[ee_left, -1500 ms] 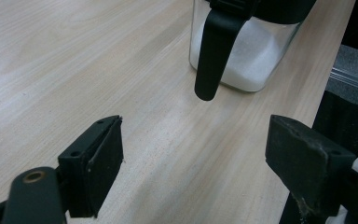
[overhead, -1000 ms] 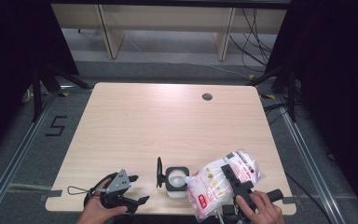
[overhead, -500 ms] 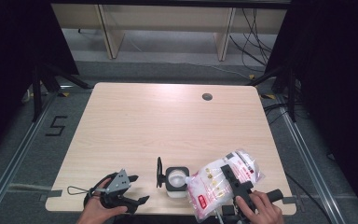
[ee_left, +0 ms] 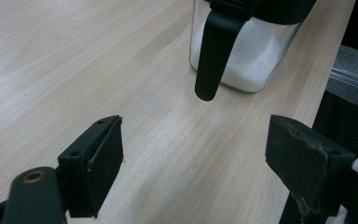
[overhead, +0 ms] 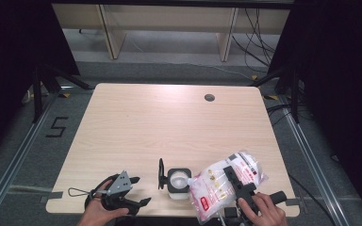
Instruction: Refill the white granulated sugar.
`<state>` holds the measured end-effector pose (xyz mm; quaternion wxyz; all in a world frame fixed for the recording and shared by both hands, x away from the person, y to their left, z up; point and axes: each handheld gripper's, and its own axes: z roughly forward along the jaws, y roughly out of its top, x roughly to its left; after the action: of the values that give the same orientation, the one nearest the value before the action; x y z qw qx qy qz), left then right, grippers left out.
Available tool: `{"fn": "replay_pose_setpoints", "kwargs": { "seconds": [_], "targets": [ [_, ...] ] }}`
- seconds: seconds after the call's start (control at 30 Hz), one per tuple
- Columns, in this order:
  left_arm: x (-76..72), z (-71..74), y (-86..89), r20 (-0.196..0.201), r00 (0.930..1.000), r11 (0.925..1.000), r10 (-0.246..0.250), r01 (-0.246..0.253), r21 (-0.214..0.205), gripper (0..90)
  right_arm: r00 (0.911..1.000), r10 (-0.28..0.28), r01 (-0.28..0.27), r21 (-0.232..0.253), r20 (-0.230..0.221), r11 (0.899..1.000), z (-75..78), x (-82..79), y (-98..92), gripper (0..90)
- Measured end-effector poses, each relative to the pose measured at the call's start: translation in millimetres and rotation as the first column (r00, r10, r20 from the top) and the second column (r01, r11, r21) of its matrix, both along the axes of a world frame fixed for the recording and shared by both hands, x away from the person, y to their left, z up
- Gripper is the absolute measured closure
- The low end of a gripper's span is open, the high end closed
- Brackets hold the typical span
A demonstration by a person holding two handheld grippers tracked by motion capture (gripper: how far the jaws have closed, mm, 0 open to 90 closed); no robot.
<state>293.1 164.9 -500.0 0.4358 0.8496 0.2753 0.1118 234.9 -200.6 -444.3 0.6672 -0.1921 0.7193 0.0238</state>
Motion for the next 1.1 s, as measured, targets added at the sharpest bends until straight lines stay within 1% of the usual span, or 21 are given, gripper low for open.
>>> {"fn": "replay_pose_setpoints", "kwargs": {
  "seconds": [0.03,0.07,0.17,0.2,0.23,0.27,0.3,0.33,0.37,0.4,0.43,0.53,0.6,0.63,0.7,0.73,0.83,0.87,0.97,1.0,1.1],
  "targets": [
    [-1.1,-1.0,-1.7,-0.009,1.0000,0.9994,0.003,-0.004,-0.035,18.6,1.0000,-0.001,0.001,-0.001,-0.002,1.000,-0.2,0.0,0.2,55.4],
    [-0.6,-0.5,-0.6,-0.003,1.0000,0.9998,-0.001,0.001,-0.018,18.6,1.0000,0.001,-0.001,-0.003,0.000,1.000,-0.3,0.0,0.4,55.4],
    [-0.2,-0.6,-0.6,-0.001,1.0000,0.9999,0.002,-0.002,-0.013,18.6,0.9998,-0.015,0.015,0.028,-0.011,1.000,-1.9,-0.9,-0.1,55.5],
    [-0.7,-0.6,-1.0,-0.006,1.0000,0.9997,0.000,0.000,-0.023,18.6,0.9998,-0.018,0.019,0.025,-0.010,1.000,-1.9,-1.2,-0.3,55.4],
    [-0.1,-0.3,0.0,0.004,1.0000,1.0000,-0.002,0.002,-0.002,18.6,0.9998,-0.017,0.017,0.020,-0.008,1.000,-1.9,-1.4,-0.3,55.5],
    [-0.1,-0.3,-0.1,0.004,1.0000,1.0000,-0.001,0.001,-0.004,18.6,0.9999,-0.015,0.015,0.024,-0.008,1.000,-1.6,-1.4,-0.2,55.5],
    [0.0,-0.3,-0.1,0.004,1.0000,1.0000,0.000,0.000,-0.005,18.6,0.9996,-0.022,0.023,0.048,-0.016,0.999,-3.2,-1.6,-0.6,55.5],
    [0.0,-0.4,-0.1,0.004,1.0000,1.0000,0.000,0.000,-0.004,18.6,1.0000,-0.002,0.002,0.016,-0.001,1.000,-0.6,-0.6,0.5,55.5],
    [0.0,-0.3,0.0,0.000,1.0000,1.0000,-0.003,0.003,-0.005,18.6,0.9999,-0.014,0.014,0.012,-0.006,1.000,-1.0,-1.1,-0.2,55.5],
    [-0.4,-0.5,-0.3,0.003,1.0000,1.0000,0.001,-0.001,-0.010,18.6,0.9998,-0.021,0.021,0.019,-0.008,1.000,-1.7,-1.6,-0.6,55.5],
    [-0.3,-0.4,-0.3,0.003,1.0000,1.0000,0.000,0.000,-0.009,18.6,1.0000,0.003,-0.003,0.002,0.005,1.000,0.5,-0.3,0.6,55.5],
    [0.1,0.1,0.3,0.002,1.0000,1.0000,-0.001,0.001,0.002,18.6,1.0000,-0.004,0.004,-0.004,0.003,1.000,-0.2,-0.3,0.2,55.5],
    [0.0,0.1,0.3,0.002,1.0000,1.0000,-0.001,0.001,0.000,18.6,0.9998,-0.021,0.021,0.013,-0.002,1.000,-1.8,-1.7,-0.5,55.5],
    [-0.6,-0.1,-0.3,-0.002,1.0000,0.9999,0.002,-0.002,-0.015,18.6,0.9998,-0.020,0.020,0.013,-0.003,1.000,-1.8,-1.6,-0.5,55.5],
    [-0.6,0.0,-0.3,-0.002,1.0000,0.9999,0.001,-0.001,-0.016,18.6,0.9999,-0.017,0.017,0.007,-0.001,1.000,-2.1,-1.3,0.1,55.5],
    [-1.2,-0.3,-1.0,-0.002,1.0000,0.9996,0.005,-0.005,-0.026,18.6,1.0000,-0.005,0.006,-0.006,0.008,1.000,-1.0,-0.8,0.7,55.5],
    [-0.6,-0.1,-0.3,-0.003,1.0000,0.9999,0.002,-0.002,-0.016,18.6,0.9999,0.000,0.000,-0.015,0.013,1.000,-0.2,-0.7,1.1,55.5],
    [0.0,0.1,0.3,0.002,1.0000,1.0000,-0.001,0.001,0.002,18.6,0.9999,-0.012,0.012,0.004,0.001,1.000,-2.2,-0.9,0.4,55.5],
    [0.1,0.0,0.2,0.001,1.0000,1.0000,-0.001,0.001,0.001,18.6,0.9999,-0.010,0.010,0.006,0.002,1.000,-2.5,-1.0,0.2,55.5],
    [0.1,0.1,0.3,0.001,1.0000,1.0000,-0.001,0.001,0.004,18.6,0.9999,-0.001,0.001,-0.019,0.014,1.000,-0.5,-0.7,1.2,55.5],
    [0.1,0.1,0.1,0.001,1.0000,1.0000,-0.001,0.001,0.001,18.6,0.9999,0.001,-0.001,-0.023,0.016,1.000,-0.8,-0.8,1.4,55.5]
  ]
}}
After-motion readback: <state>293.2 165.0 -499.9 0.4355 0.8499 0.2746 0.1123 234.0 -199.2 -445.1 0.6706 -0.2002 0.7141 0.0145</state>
